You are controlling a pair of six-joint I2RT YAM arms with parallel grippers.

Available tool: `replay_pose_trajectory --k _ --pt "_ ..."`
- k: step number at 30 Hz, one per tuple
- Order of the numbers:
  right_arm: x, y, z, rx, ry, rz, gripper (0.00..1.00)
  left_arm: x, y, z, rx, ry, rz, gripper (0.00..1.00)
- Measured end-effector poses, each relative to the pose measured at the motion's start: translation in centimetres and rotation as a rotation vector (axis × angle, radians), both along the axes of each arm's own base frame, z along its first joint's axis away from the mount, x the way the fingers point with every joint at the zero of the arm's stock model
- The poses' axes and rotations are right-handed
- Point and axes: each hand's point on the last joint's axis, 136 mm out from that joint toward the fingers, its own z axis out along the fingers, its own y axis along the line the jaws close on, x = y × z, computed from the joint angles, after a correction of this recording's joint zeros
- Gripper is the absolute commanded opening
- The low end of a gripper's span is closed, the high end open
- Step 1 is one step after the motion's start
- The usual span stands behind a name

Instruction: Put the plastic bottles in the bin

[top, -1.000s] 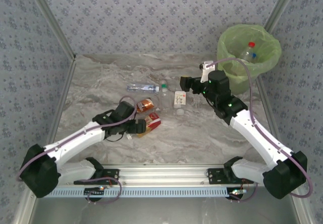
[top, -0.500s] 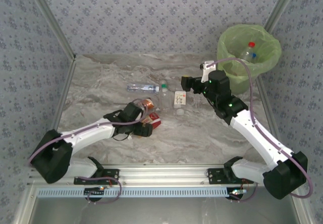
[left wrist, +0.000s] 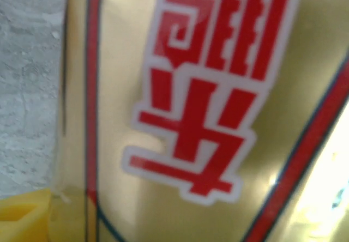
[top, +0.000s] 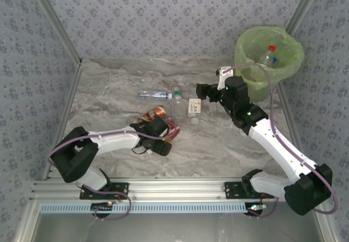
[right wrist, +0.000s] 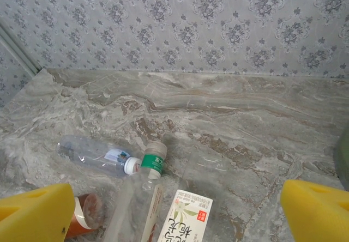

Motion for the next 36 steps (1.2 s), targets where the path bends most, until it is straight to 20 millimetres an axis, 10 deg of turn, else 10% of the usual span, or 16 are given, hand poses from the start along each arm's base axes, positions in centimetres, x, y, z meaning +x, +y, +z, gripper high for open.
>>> replay_pose_trajectory --k 15,26,36 --pt "-0.9 -0.6 -2.6 -0.037 0.113 -0.014 0.99 -0.6 -1.0 0.7 -0.031 0.001 -0.048 0.56" --pt "-2.4 -0.2 -4.7 0.151 0.238 -0.053 0.99 2.0 -4.4 8.1 -0.270 -0.196 -0.050 0.52" --pt "-4.9 5.1 -4.8 0.450 0.296 0.159 0.99 4.8 -6.9 11.7 -0.386 -0.345 -0.046 0.51"
